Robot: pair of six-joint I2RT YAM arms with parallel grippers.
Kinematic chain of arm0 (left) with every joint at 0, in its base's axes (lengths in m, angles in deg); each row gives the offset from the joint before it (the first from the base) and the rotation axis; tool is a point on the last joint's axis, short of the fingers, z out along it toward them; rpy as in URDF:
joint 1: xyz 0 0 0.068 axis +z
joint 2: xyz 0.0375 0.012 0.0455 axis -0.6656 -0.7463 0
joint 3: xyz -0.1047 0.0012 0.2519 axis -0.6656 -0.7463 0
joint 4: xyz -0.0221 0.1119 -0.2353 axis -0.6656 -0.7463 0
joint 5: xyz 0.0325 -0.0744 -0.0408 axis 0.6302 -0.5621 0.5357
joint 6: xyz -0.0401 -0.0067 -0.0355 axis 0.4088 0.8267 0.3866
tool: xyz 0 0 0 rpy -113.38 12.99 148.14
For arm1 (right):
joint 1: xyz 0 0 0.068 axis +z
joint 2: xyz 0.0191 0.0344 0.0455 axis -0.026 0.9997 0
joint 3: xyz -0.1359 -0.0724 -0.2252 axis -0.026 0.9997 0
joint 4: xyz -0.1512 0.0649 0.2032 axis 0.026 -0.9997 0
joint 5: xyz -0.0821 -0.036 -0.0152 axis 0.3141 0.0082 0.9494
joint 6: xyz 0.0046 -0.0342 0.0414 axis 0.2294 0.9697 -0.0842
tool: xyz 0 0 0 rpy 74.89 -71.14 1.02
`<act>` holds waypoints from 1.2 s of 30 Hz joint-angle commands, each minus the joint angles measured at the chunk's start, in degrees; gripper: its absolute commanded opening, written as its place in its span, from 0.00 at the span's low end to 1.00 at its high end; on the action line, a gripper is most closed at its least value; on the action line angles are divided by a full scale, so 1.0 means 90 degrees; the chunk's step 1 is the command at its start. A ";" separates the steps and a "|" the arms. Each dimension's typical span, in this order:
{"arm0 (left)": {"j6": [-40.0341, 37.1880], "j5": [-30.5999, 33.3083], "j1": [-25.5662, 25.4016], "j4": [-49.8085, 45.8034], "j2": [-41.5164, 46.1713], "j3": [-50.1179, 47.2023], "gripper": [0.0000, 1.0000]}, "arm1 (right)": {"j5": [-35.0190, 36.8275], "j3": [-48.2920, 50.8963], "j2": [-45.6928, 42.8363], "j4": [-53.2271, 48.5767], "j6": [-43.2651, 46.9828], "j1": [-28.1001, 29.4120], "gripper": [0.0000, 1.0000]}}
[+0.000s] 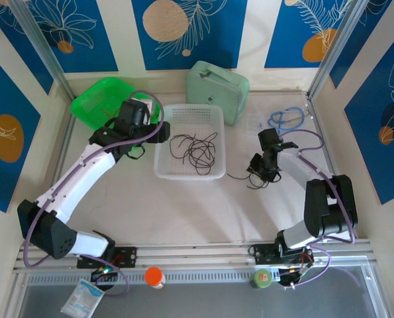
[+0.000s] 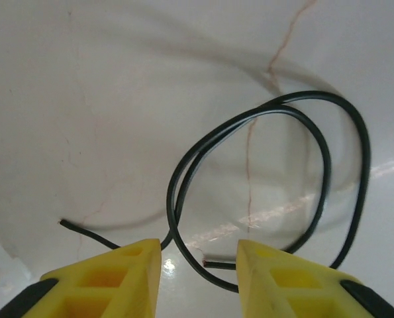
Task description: Untangle the cables
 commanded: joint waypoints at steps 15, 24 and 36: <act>0.0141 0.0013 -0.0404 -0.0105 -0.0134 0.0203 0.81 | 0.0547 -0.0764 -0.0009 -0.0864 0.2361 0.0361 0.45; 0.0221 -0.0139 -0.0433 -0.0101 -0.0045 0.0324 0.82 | 0.0152 -0.0786 0.0006 -0.1369 0.4624 0.0527 0.49; 0.0221 -0.0212 -0.0453 -0.0130 0.0016 0.0450 0.82 | 0.0981 -0.0827 0.0713 -0.1634 0.5399 0.1227 0.50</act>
